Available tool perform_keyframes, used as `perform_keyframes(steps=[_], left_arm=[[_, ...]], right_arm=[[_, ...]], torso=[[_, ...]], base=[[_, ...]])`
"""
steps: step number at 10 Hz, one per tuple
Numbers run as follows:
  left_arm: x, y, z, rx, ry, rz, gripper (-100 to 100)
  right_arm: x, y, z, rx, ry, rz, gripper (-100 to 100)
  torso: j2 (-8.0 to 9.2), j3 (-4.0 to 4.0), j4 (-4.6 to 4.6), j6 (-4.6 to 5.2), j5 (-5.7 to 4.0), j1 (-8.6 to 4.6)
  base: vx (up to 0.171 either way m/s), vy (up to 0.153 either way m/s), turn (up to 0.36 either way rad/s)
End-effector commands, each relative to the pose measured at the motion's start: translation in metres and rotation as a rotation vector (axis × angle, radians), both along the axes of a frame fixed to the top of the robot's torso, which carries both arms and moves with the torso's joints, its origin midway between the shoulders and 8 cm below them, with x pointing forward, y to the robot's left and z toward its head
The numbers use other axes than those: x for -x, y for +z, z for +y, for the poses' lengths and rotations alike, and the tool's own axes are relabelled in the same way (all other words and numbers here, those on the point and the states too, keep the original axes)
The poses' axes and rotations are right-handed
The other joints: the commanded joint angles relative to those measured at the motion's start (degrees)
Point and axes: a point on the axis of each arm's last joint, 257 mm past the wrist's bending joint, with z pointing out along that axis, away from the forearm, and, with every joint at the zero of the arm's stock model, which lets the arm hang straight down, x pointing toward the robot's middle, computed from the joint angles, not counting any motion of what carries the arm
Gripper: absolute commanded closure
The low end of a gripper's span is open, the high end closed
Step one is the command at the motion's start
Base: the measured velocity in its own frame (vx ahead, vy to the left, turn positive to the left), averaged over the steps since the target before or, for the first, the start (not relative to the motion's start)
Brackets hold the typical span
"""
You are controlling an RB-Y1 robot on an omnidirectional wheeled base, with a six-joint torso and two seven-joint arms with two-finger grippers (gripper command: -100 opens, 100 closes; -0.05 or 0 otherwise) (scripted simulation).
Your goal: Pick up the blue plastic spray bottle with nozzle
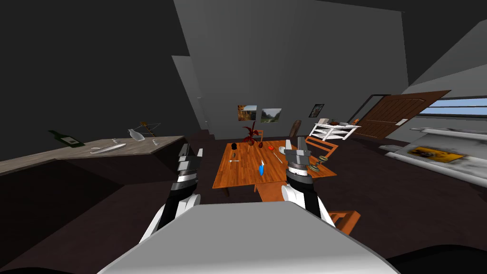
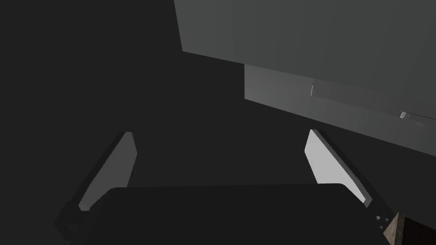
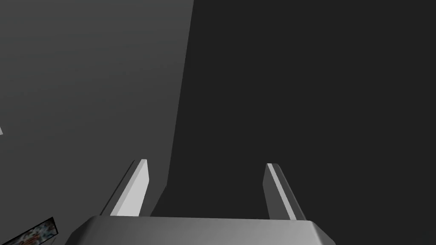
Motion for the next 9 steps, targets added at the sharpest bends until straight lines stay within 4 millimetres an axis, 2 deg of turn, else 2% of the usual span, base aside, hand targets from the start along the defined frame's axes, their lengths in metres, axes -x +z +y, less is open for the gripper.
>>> perform_keyframes(steps=[1, 4, 9], left_arm=[[0.000, 0.000, 0.000, 0.000, 0.000, 0.000, 0], [0.000, 0.000, 0.000, 0.000, 0.000, 0.000, 0], [0.000, 0.000, 0.000, 0.000, 0.000, 0.000, 0]], right_arm=[[-0.006, -0.008, 0.004, 0.043, 0.011, 0.032, -100], [-0.023, -0.042, 0.010, 0.141, 0.015, 0.140, -100], [-0.053, -0.135, 0.001, 0.289, -0.043, 0.394, -100]], torso=[[0.00, 0.00, 0.00, 0.00, 0.00, 0.00], [0.15, 0.08, 0.03, 0.00, -0.01, -0.02], [0.27, 0.15, 0.06, 0.00, 0.00, 0.04]], base=[[-0.014, 0.001, 0.007], [-0.044, 0.004, 0.013], [-0.074, 0.013, 0.030]])
